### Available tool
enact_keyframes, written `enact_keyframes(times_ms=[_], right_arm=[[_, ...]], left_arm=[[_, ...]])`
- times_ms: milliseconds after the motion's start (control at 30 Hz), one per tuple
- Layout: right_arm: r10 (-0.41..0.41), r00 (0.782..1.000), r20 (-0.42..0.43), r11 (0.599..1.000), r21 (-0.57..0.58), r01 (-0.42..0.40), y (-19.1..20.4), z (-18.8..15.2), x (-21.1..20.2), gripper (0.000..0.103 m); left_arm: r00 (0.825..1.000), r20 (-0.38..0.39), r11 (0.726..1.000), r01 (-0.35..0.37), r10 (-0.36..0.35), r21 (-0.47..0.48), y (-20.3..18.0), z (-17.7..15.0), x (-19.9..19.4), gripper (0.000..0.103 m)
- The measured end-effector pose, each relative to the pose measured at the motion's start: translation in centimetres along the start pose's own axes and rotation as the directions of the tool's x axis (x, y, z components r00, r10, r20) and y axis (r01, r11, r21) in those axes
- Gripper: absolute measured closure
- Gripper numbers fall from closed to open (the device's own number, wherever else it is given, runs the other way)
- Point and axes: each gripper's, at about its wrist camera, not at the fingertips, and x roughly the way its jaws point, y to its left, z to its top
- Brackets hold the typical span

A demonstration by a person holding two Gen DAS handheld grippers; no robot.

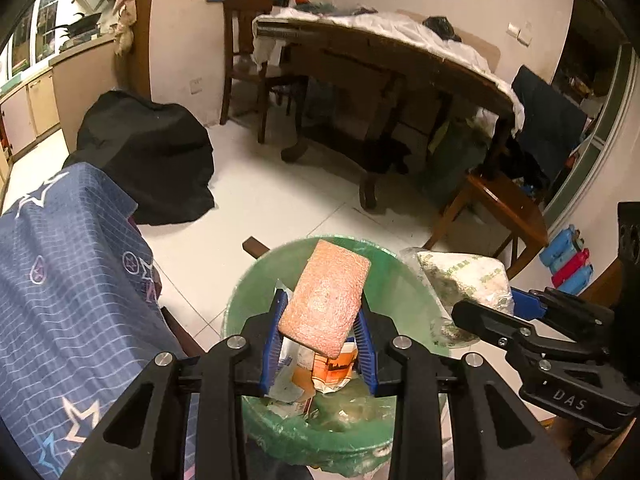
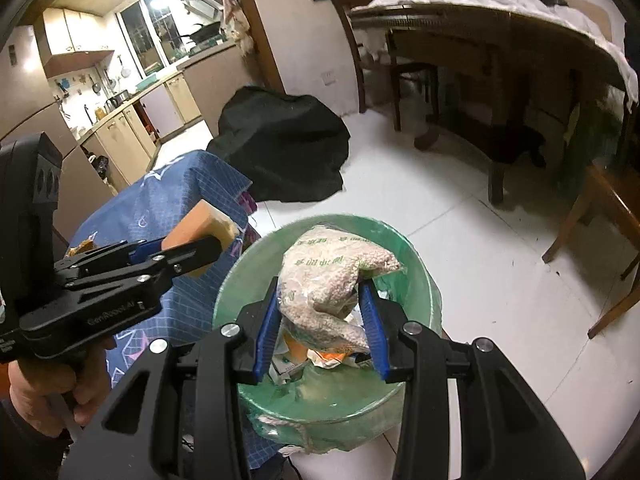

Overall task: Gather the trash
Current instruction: 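Open both tools to drop the sponge and bag into the bin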

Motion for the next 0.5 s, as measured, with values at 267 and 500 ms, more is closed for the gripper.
enact_keyframes(times_ms=[267,500], right_arm=[[-0.005,0.999,-0.035,1.0,0.018,0.006,-1.1,-0.2,1.6,0.066],[-0.006,0.999,-0.041,1.0,0.022,0.007,-1.8,0.1,2.2,0.066]], left_arm=[[0.999,-0.052,1.0,-0.009,0.009,-0.003,0.3,-0.8,3.6,0.069],[0.998,-0.054,1.0,-0.013,0.013,0.0,0.3,-1.1,4.5,0.069]])
